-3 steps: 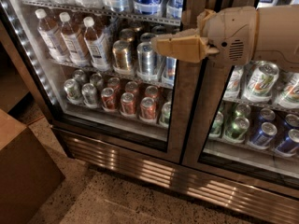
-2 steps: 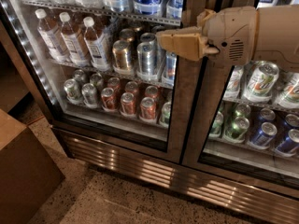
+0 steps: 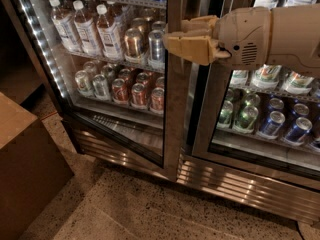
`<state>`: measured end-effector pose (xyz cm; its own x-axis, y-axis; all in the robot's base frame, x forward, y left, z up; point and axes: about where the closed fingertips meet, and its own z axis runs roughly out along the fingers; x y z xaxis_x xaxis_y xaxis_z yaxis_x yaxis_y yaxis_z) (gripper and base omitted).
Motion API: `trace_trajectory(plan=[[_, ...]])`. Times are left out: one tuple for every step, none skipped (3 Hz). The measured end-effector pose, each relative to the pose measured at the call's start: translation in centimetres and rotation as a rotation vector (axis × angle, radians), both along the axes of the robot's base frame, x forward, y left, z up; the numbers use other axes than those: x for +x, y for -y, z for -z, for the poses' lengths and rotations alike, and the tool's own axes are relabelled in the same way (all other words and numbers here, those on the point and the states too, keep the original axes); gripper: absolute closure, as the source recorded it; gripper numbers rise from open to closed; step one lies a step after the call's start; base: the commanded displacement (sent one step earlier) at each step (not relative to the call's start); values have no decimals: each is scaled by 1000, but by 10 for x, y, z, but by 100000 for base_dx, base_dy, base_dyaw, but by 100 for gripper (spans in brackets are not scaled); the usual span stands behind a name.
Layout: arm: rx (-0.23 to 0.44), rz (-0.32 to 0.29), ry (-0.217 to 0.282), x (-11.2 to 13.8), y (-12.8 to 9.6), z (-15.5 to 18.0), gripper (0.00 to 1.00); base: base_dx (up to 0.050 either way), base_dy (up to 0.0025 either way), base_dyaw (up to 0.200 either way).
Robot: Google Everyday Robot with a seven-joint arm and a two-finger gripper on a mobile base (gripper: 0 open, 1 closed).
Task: Open left fridge door
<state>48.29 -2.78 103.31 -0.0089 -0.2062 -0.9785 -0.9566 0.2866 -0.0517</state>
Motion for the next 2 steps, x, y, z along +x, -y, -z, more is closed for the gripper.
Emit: trace_trajectory(plan=[[0, 0, 0, 0, 0, 0, 100, -4999, -2, 13], [0, 0, 0, 0, 0, 0, 100, -4998, -4, 33]])
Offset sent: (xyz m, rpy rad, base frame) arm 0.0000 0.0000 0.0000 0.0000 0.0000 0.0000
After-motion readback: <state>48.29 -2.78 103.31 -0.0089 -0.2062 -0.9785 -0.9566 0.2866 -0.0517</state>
